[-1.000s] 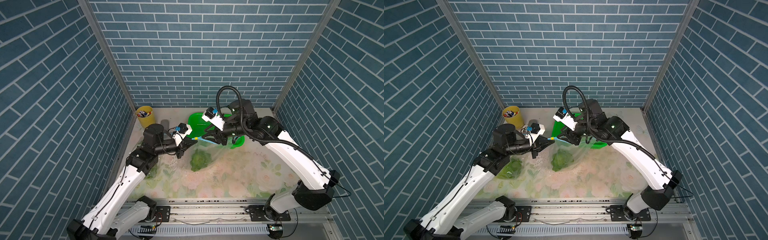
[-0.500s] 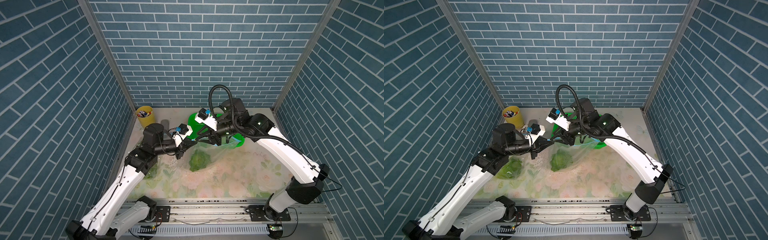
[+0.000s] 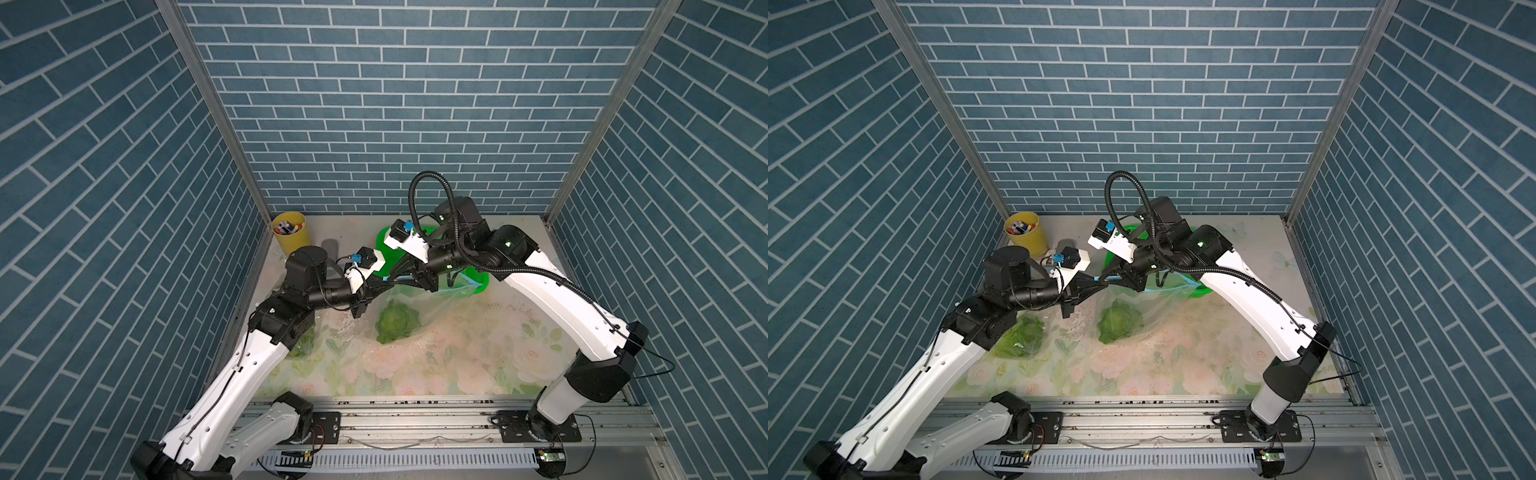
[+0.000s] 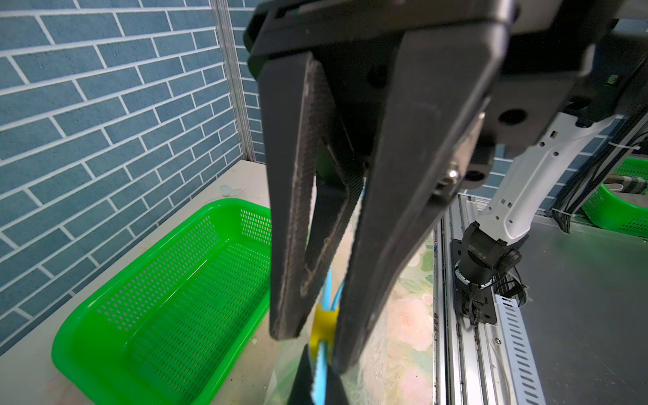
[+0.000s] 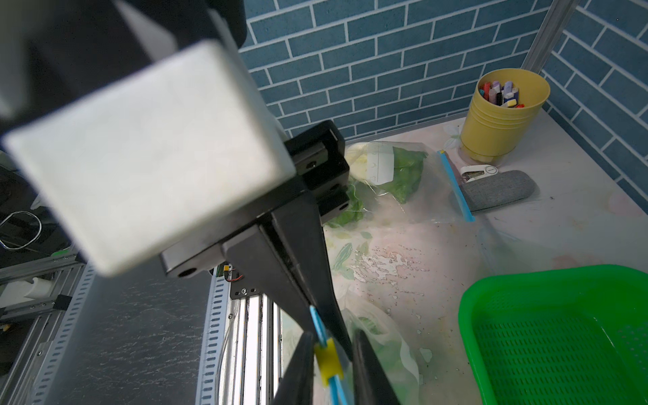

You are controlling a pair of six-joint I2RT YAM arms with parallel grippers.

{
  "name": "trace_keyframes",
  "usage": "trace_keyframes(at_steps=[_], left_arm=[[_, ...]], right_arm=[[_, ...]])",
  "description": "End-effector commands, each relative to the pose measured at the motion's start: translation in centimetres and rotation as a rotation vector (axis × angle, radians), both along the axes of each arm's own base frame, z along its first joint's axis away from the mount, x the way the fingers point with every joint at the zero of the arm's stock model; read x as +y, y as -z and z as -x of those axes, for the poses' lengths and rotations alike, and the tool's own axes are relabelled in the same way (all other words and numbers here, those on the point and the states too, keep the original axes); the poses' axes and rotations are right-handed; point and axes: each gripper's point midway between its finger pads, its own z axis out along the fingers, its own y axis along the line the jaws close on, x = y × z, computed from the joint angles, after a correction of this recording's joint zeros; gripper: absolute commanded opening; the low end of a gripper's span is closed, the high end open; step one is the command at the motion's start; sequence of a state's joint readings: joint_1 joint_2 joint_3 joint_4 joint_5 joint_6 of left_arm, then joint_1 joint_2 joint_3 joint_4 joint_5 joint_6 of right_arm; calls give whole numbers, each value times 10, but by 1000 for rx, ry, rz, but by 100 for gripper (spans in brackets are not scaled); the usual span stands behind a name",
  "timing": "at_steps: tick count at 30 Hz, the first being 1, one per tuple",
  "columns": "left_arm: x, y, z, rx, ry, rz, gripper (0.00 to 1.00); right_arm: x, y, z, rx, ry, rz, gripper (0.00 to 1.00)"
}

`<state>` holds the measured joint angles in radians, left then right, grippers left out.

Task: Put the chinese cabbages into a zipper bag and zip it
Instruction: Zip the zipper on the zipper food storage bag.

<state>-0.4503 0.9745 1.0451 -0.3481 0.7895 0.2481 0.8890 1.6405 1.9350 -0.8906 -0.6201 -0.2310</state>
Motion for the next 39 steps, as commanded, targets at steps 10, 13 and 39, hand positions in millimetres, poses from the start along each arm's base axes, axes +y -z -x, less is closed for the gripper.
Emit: trace_keyframes(at_steps=[10, 13, 39], left_arm=[[3, -22, 7, -63, -5, 29, 0], [5, -25, 8, -75, -14, 33, 0], [22, -40, 23, -140, -88, 71, 0]], right_arm=[[-8, -3, 5, -69, -20, 2, 7], [-13, -3, 4, -82, -4, 4, 6], [-43, 6, 2, -125, 104, 34, 6]])
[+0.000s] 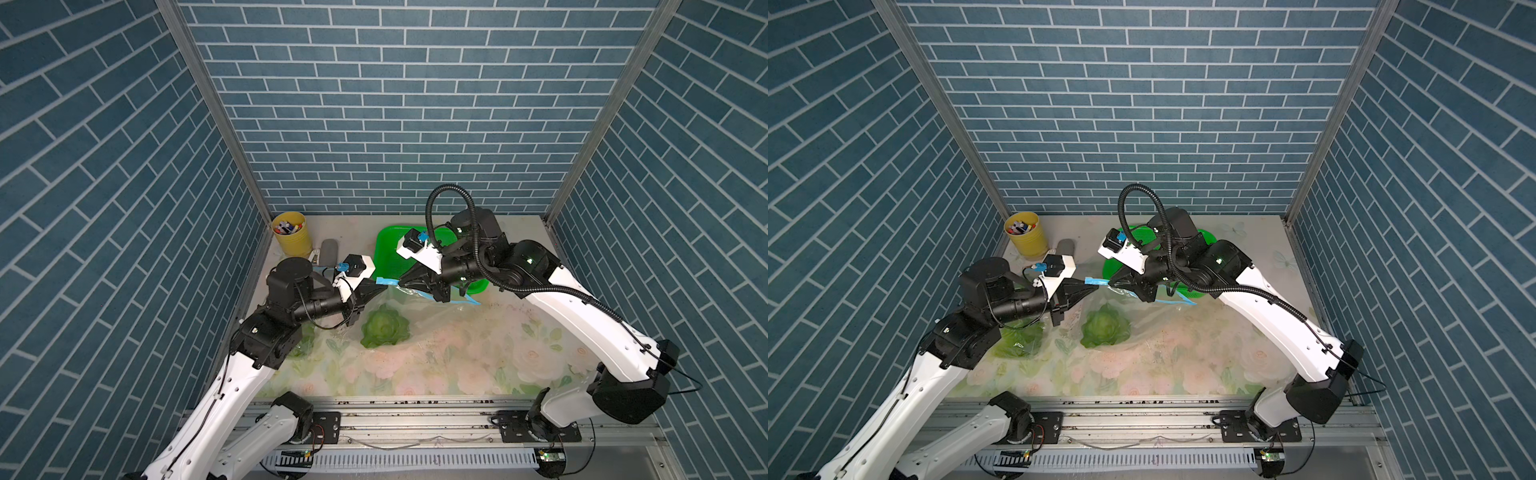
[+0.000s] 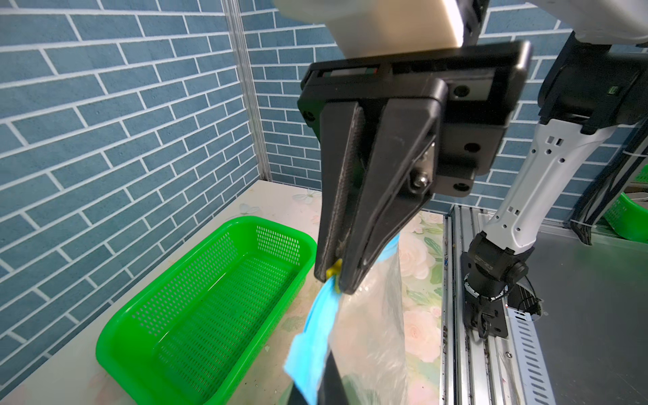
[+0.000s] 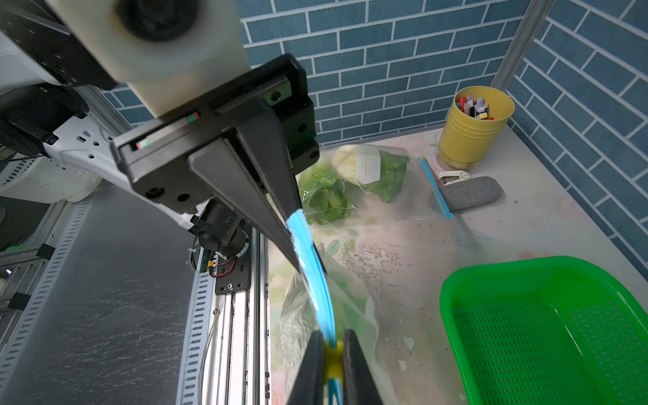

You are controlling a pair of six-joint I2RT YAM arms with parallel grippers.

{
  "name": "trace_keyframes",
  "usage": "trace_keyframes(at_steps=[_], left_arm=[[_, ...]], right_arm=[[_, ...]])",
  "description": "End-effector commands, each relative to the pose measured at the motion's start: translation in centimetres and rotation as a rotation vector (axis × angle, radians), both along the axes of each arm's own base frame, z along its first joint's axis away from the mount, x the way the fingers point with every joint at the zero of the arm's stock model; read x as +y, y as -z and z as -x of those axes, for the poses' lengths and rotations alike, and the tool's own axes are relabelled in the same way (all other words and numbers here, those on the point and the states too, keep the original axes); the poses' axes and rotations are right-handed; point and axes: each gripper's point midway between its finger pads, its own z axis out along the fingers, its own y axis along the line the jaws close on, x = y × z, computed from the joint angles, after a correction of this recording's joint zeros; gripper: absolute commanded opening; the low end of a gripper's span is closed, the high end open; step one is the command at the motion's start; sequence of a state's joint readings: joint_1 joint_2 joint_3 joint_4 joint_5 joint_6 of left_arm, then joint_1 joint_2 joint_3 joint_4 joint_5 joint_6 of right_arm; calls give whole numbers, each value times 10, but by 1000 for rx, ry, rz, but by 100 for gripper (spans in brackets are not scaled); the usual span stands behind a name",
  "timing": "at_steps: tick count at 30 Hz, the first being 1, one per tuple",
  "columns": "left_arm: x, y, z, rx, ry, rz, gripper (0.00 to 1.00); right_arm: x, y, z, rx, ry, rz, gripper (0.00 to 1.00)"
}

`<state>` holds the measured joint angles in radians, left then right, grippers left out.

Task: Put the chinese cabbages into a zipper bag and zip it
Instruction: Zip the zipper on the zipper food storage bag.

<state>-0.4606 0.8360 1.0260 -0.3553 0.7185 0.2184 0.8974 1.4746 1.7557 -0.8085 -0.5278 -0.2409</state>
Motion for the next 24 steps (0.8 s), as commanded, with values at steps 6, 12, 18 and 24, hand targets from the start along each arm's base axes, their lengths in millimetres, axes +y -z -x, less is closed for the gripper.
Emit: trace_keyframes(at_steps=[6, 12, 18, 24], left_arm=[[10, -15, 3, -63, -56, 25, 0], [16, -17, 2, -75, -91, 25, 0], [20, -15, 0, -80, -121, 20, 0], [21, -16, 0, -84, -132, 31, 0]], right_arm=[[-22, 11, -4, -24, 62, 55, 6], [-29, 15, -3, -21, 85, 66, 6], [-36, 20, -1, -22, 108, 73, 6], [-42, 28, -1, -9, 129, 91, 6]])
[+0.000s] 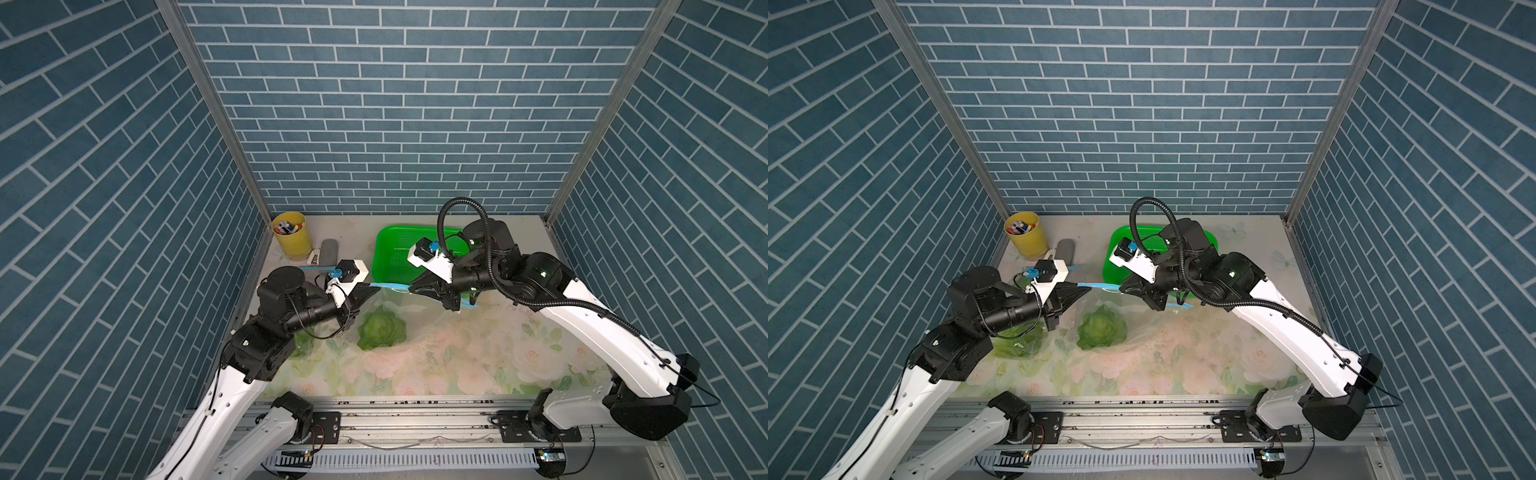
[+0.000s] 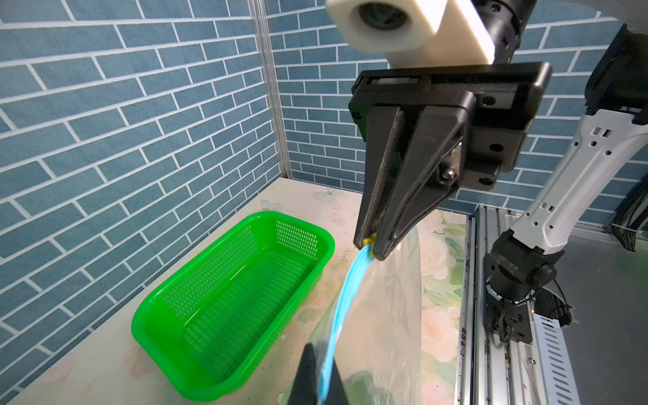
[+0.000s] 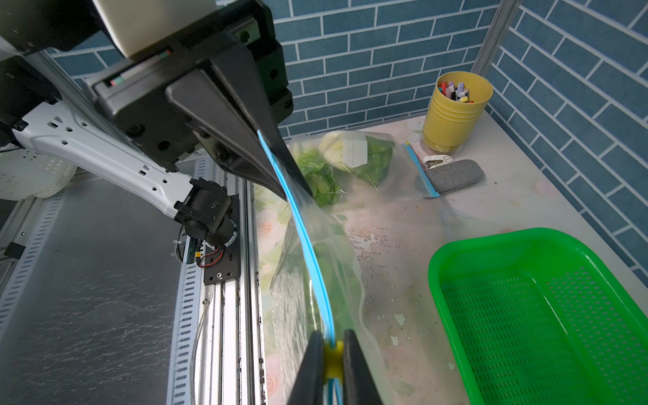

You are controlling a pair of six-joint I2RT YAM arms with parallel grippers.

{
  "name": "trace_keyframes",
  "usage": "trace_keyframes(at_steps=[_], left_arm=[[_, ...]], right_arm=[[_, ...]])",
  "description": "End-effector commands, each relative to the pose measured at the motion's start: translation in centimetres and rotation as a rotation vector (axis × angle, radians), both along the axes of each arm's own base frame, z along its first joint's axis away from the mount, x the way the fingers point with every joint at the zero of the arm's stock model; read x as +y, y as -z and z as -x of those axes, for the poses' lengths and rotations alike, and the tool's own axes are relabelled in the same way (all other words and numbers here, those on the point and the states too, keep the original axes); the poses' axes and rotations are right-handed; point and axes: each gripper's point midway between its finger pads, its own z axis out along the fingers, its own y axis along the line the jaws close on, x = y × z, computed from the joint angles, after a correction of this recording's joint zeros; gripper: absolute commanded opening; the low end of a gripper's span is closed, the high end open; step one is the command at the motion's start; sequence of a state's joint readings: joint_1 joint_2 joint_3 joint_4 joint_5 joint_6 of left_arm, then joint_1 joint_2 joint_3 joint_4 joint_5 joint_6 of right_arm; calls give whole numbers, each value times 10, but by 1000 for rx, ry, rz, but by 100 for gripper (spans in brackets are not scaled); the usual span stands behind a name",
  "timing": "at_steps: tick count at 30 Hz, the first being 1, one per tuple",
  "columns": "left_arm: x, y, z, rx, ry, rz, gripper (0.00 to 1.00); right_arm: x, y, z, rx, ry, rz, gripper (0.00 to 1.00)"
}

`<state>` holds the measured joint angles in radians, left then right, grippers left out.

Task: Put the chinese cabbages into a zipper bag and zip it
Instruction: Zip the zipper on the zipper food storage bag.

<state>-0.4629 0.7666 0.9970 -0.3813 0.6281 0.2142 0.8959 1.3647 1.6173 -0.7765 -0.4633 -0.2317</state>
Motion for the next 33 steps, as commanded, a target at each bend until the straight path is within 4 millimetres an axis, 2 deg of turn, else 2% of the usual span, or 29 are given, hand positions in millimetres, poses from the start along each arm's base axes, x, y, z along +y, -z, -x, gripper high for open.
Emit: trace_keyframes(at_steps=[1, 33], left_arm=[[8, -18, -3, -68, -52, 37, 0], [39, -16, -36, -89, -321, 21, 0]], right_arm=[[-20, 16, -5, 18, 74, 72, 6], [-53, 28, -4, -8, 179, 128, 6]])
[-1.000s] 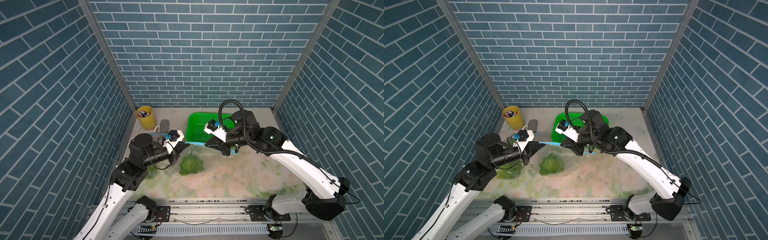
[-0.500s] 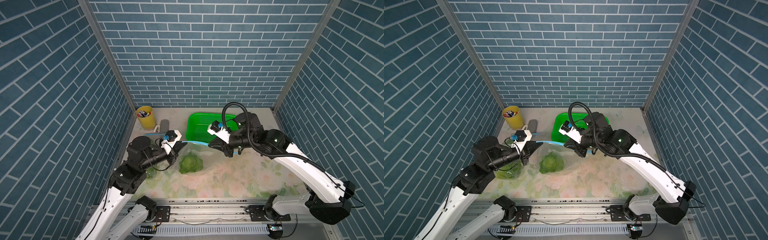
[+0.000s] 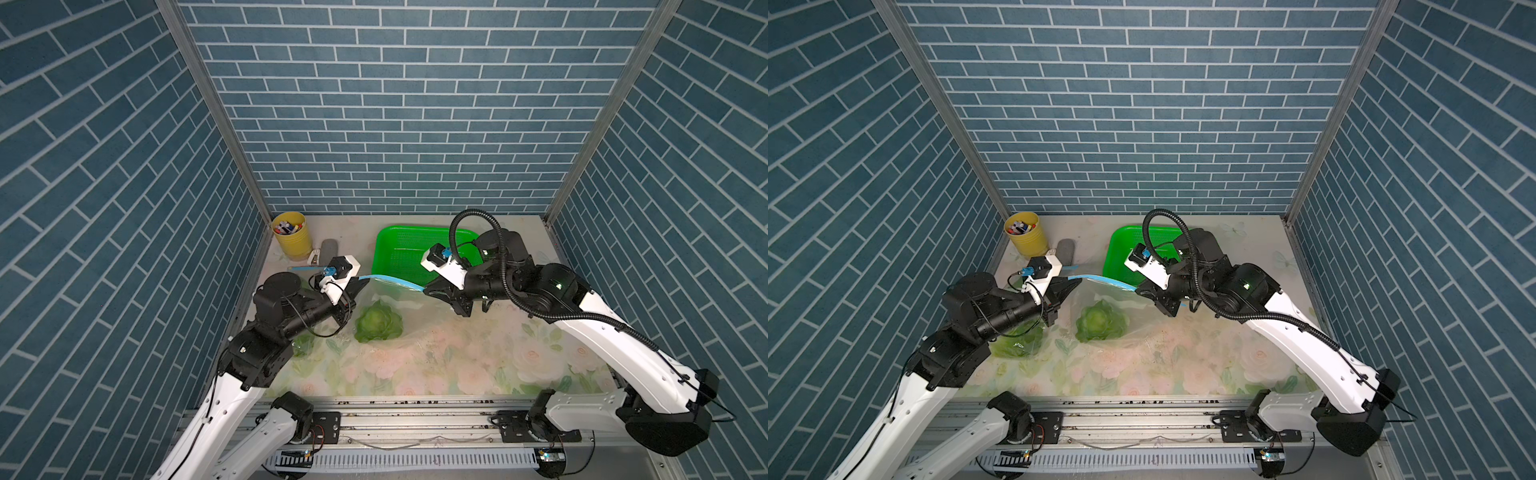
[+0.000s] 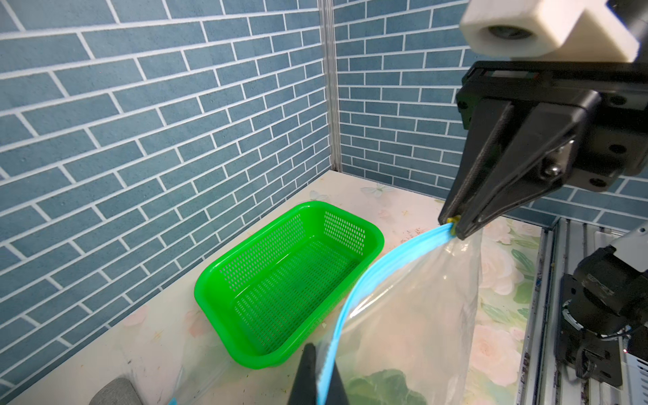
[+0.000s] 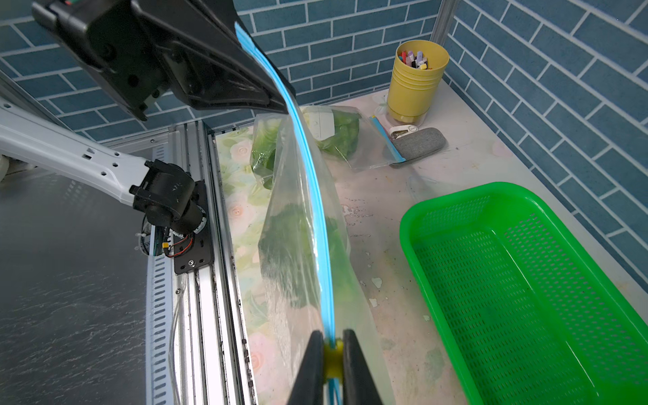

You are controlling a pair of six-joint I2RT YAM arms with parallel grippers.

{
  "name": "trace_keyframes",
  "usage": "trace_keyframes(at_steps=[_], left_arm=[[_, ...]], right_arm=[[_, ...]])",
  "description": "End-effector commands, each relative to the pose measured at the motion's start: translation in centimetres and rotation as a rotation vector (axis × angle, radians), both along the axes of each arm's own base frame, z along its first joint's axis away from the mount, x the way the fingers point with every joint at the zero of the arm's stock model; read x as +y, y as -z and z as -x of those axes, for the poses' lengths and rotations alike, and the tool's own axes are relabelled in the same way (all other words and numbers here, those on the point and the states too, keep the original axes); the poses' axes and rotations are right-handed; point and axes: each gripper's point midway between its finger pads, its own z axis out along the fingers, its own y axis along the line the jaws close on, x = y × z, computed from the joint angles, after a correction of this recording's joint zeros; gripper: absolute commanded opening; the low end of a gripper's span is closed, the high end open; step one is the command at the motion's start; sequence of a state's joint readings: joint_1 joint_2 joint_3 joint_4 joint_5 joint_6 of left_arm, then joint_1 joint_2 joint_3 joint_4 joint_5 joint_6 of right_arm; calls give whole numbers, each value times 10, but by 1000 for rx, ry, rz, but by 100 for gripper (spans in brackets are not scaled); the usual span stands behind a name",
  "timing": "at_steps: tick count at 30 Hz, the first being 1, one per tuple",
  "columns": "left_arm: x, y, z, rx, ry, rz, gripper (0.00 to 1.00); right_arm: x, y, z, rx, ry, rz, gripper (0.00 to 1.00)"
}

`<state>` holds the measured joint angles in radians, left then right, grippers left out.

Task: Put the chinese cabbages into a zipper bag and zip it
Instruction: Zip the zipper on the zipper food storage bag.

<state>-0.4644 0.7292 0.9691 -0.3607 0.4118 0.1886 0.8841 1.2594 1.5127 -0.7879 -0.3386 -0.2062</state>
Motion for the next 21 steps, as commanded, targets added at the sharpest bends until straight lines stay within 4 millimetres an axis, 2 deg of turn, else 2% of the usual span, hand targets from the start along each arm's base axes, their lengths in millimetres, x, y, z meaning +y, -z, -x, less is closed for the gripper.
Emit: trace_keyframes(at_steps=[1, 8, 21], left_arm=[[14, -18, -13, -66, -107, 31, 0], [23, -20, -21, -72, -169, 36, 0], [43, -22, -36, -67, -292, 40, 0]], right_arm=[[-22, 15, 2, 26, 56, 76, 6], [-26, 14, 1, 20, 69, 81, 6], [-32, 24, -2, 29, 104, 113, 6]])
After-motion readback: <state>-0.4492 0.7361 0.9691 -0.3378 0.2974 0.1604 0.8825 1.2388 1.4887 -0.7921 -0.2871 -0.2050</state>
